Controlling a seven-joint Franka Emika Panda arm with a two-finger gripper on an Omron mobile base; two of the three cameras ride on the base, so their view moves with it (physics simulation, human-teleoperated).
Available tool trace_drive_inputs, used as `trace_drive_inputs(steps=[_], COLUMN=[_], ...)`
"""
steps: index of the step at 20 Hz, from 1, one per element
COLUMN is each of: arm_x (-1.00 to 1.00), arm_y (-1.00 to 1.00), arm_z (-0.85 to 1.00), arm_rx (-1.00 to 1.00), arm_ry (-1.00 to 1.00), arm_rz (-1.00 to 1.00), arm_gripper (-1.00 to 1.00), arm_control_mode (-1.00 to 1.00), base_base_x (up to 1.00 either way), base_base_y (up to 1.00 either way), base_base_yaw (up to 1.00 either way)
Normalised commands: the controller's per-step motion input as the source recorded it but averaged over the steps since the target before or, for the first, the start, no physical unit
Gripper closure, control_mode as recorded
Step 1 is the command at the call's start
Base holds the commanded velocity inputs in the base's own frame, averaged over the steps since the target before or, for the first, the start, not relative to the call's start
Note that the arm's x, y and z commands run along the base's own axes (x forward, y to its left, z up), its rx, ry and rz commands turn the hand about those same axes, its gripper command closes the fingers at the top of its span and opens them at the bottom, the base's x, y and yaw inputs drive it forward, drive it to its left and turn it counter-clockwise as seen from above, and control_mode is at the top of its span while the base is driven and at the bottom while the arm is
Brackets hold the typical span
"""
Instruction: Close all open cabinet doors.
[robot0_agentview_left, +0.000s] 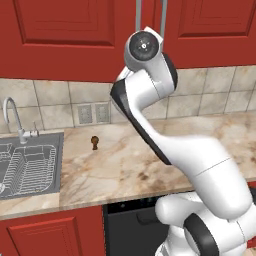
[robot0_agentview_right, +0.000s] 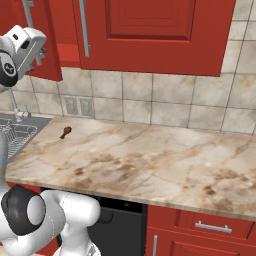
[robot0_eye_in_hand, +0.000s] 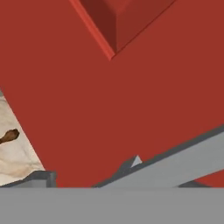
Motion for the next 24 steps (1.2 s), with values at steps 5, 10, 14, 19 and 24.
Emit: trace_drive_inputs(steps=[5,10,14,19,24], arm_x=[0.62,0.65,0.58,0.50,0.51], arm_y=[-0.12,-0.09,-0.03,-0.03,-0.01], arm_z=[0.00,0.00,0.03,0.01,0.00], arm_rx=[0.03,0.04,0.03,0.03,0.03], arm_ry=[0.00,0.01,0.00,0.00,0.00], arm_rz=[0.00,0.00,0.00,0.00,0.00], arm_gripper=[-1.00,-1.00,-1.00,-1.00,-1.00], arm_control_mode=[-1.00,-1.00,-1.00,-1.00,-1.00], base_base_x=[0.00,0.00,0.00,0.00,0.00], base_base_y=[0.00,0.00,0.00,0.00,0.00], base_base_yaw=[0.00,0.00,0.00,0.00,0.00])
